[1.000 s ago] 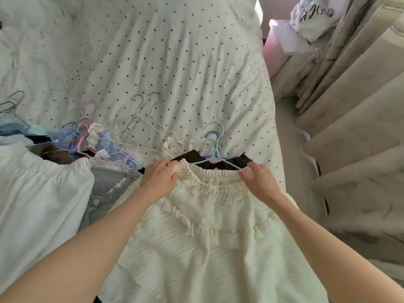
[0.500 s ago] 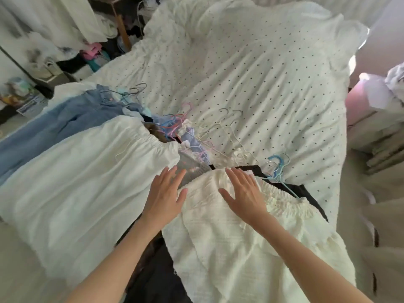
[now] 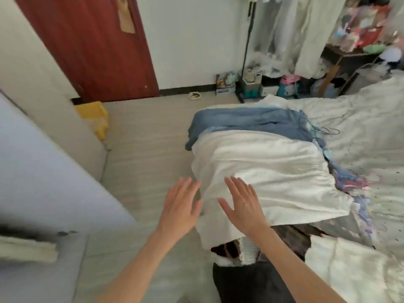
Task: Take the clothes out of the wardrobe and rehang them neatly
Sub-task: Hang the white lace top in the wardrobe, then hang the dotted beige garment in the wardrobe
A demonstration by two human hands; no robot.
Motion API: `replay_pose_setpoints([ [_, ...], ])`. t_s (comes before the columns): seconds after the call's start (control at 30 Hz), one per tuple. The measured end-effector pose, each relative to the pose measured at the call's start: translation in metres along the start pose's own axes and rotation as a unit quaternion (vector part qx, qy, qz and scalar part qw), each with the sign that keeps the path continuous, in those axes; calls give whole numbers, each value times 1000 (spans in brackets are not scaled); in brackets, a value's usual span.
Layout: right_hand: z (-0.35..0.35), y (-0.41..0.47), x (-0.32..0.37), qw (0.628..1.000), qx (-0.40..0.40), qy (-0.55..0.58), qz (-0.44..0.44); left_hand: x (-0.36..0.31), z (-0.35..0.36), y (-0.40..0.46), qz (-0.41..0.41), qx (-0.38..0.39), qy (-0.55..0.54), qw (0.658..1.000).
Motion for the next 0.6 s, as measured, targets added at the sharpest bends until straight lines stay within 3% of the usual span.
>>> replay_pose_setpoints([
  [0.27, 63, 44, 226, 976, 55, -23, -211, 156, -102, -120, -187, -87, 44, 977],
  [0.6, 125, 58, 447, 895, 98, -17, -434, 279, -202, -262, -418, -223, 52, 879],
])
Point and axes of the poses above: each hand's wrist, its own y-axis towards the middle knuckle, its own z-axis out of the palm, x = y × z, the point moved 5 cm from there along y, towards the middle knuckle, and after that the axes turned 5 degrees about z, right-handed, at the moved point
